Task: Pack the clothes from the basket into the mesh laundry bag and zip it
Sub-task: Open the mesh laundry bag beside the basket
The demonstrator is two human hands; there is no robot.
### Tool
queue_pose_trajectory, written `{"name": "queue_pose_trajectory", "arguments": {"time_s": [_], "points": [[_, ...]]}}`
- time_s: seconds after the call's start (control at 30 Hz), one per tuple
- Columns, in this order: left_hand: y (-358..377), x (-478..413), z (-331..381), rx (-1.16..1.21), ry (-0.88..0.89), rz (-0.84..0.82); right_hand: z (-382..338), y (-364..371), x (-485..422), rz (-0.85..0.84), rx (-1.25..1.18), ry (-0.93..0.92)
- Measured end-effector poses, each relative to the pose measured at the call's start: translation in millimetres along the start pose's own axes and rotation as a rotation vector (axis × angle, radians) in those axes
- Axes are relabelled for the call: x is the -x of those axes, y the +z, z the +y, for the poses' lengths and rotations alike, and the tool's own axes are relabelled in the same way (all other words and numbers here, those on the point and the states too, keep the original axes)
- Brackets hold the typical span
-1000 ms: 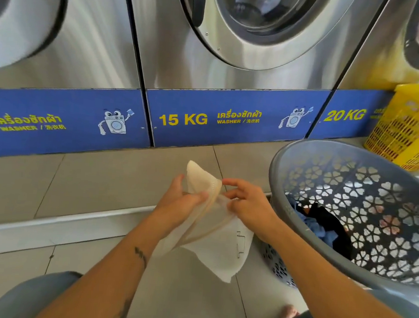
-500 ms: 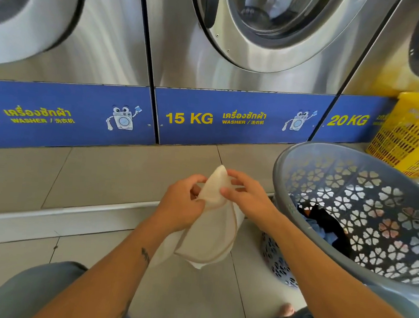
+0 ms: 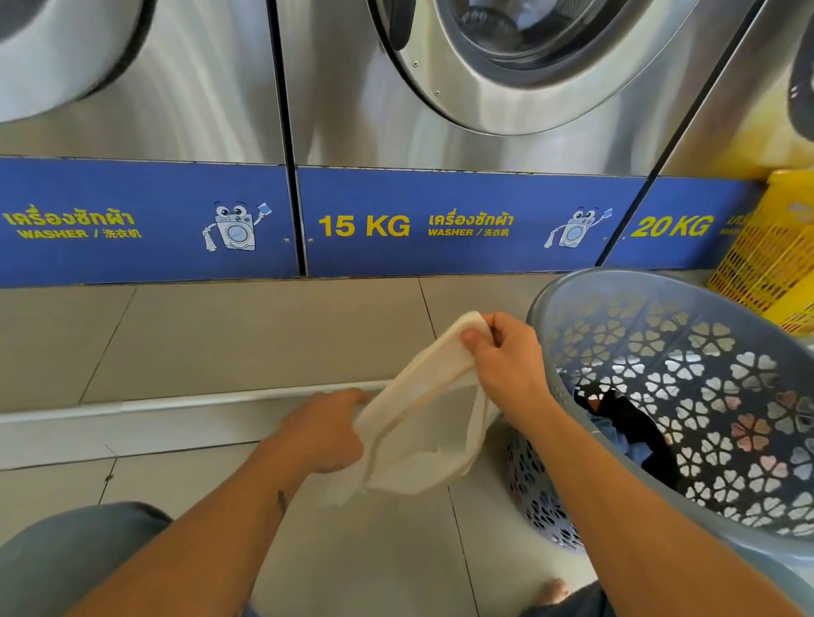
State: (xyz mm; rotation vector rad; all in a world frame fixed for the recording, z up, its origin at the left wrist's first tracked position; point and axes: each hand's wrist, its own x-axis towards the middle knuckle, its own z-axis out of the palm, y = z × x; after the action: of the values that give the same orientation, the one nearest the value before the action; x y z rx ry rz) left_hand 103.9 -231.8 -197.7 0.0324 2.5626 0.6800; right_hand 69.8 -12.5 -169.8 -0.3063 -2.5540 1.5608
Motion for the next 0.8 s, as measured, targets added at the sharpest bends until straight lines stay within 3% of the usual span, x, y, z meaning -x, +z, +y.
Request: {"name": "queue_pose_trajectory", "arguments": {"time_s": [0.1,0.23,0.4,0.5,0.57,0.67,0.8], "points": [[-4,-1,1,0.009,0.0,0.076,0,-3,-1,-0.02,0.017,0.003],[-12,1,27,0.212,0.206,0.128,-1,1,2,-0.124,-0.02,0.006],[-18,-1,51,0.184,0.297,0.291,-5,-6,4,-0.075,-0.105,0.004],[-25,3,67,0.332,0.383,0.41,-3,-14,3,-0.081,-0.171,0.039],[-29,12,76,0.41,0.492,0.388,0,-18,2,-0.056,-0.169,0.056],[-30,23,80,0.242,0.608,0.293,0,-22,-1,-0.031,-0.136,0.053],[-29,28,72,0.062,0.475,0.097,-2,-26,-5,-0.019,-0.181,0.079]]}}
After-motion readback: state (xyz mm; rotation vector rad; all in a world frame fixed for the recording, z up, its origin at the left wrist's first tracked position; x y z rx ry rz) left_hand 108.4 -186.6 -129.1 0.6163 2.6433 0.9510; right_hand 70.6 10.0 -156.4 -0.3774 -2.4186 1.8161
